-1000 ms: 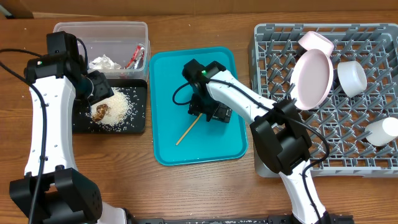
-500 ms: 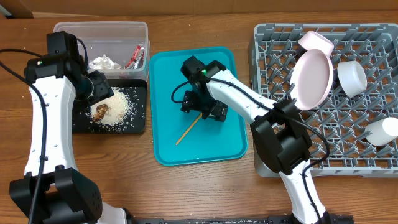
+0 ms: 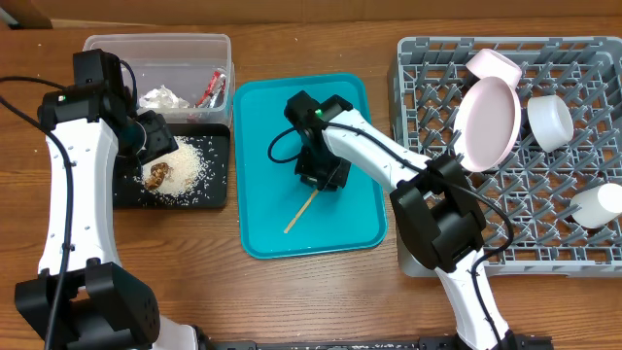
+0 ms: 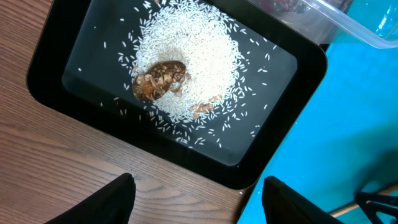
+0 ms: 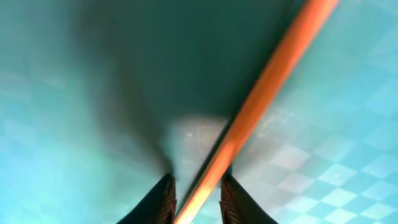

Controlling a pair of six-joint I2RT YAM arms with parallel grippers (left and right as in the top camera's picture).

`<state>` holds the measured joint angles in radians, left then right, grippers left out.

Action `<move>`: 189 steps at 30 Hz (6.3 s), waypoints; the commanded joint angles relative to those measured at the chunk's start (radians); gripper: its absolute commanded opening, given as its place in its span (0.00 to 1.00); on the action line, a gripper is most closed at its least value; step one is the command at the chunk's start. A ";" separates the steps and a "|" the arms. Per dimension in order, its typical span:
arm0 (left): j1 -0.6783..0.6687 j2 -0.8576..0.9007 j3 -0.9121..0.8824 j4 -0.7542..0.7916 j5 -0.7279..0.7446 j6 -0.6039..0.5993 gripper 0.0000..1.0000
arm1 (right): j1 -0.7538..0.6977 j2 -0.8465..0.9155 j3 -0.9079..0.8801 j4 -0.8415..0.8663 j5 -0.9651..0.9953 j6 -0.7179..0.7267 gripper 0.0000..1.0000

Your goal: Sort waste into correct bins and load items into the dishwasher

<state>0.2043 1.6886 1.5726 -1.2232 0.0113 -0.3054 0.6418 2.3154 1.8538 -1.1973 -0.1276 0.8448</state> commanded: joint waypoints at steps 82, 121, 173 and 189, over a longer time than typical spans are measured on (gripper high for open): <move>-0.218 -0.015 0.000 0.023 0.007 -0.006 0.70 | -0.434 -0.428 -0.245 -0.148 0.077 -0.823 0.33; -0.327 -0.117 0.000 -0.434 0.102 0.125 1.00 | -0.670 -0.783 -0.251 -0.261 0.039 -0.696 0.99; -0.328 -0.811 -0.486 0.011 -0.071 0.065 1.00 | -0.549 -1.846 -1.103 0.525 0.102 -0.719 1.00; -0.328 -0.811 -0.486 0.011 -0.071 0.065 1.00 | -0.555 -2.313 -1.701 1.099 0.074 -0.719 1.00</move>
<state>-0.1226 0.8776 1.0931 -1.2114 -0.0425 -0.2333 0.0929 0.0223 0.2047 -0.1528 -0.0483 0.1299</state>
